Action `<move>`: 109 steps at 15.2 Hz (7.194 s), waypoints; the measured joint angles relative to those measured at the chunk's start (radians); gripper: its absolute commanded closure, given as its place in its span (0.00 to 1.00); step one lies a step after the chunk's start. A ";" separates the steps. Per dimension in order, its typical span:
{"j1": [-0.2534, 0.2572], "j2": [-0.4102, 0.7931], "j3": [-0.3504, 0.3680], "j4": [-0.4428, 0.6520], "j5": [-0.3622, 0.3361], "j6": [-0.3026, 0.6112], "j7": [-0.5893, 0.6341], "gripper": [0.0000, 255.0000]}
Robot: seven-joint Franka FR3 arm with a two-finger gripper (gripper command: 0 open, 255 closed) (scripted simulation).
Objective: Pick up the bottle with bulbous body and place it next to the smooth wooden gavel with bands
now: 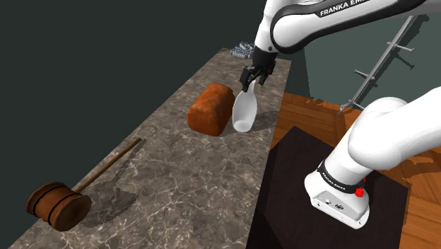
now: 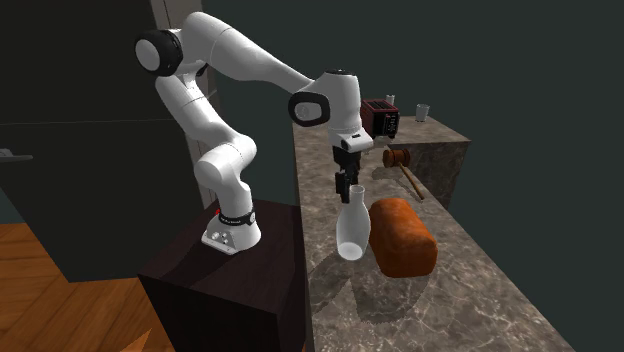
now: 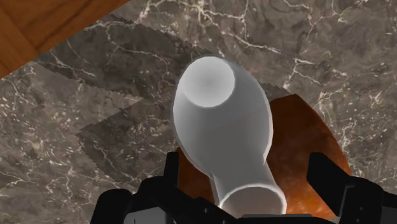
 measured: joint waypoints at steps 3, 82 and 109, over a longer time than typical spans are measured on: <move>0.001 0.013 0.001 -0.010 0.000 0.024 0.001 0.00; 0.007 0.096 0.022 0.885 0.004 -0.789 0.034 1.00; 0.157 0.467 0.522 0.959 -0.048 -0.508 0.687 1.00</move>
